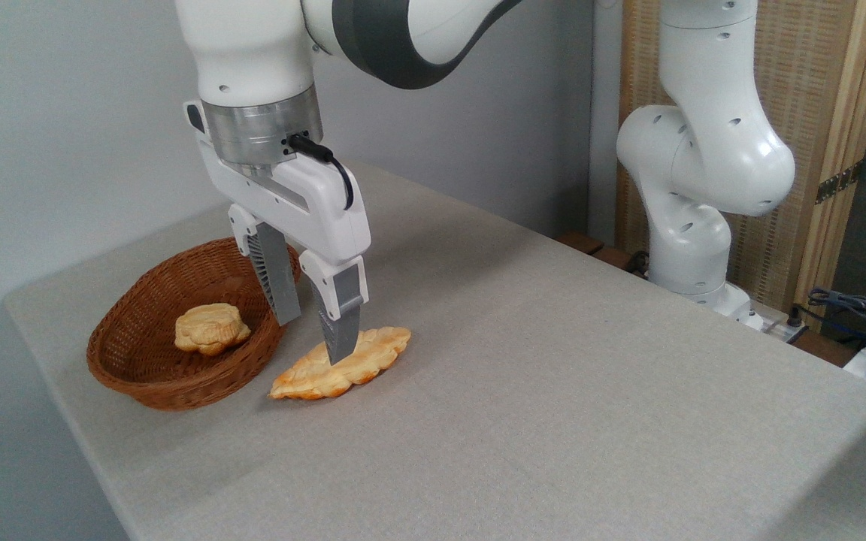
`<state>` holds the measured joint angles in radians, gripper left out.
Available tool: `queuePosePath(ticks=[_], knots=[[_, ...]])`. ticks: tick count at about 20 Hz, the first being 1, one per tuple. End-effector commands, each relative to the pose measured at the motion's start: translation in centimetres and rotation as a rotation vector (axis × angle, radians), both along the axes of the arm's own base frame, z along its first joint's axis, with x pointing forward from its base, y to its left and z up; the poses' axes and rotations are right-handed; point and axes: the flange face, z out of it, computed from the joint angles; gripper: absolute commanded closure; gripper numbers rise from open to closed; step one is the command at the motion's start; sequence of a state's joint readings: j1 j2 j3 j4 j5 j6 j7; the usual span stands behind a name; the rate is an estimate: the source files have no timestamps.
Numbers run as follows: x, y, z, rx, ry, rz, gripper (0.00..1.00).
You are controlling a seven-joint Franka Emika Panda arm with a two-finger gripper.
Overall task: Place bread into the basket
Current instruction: 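Lower the gripper onto the golden pastry and close on it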
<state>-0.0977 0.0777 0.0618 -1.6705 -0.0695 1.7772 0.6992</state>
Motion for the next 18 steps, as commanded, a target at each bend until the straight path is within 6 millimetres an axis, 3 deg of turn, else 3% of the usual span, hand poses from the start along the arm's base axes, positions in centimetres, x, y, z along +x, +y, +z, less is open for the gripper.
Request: queuePosePath(ticks=[1,4,7,11,18], knots=[[-4.0,-4.0,-5.2,-0.015,0.122,-0.089,0.00],[-4.9,-5.9,-6.4,-0.012,0.117,-0.123,0.00],[-5.2,-6.3,-6.7,-0.011,0.122,-0.130,0.00],[-6.1,-8.4,-8.9,0.000,0.137,-0.171,0.00],[-5.7,-10.4,-12.3,-0.009,0.060,-0.191,0.00]])
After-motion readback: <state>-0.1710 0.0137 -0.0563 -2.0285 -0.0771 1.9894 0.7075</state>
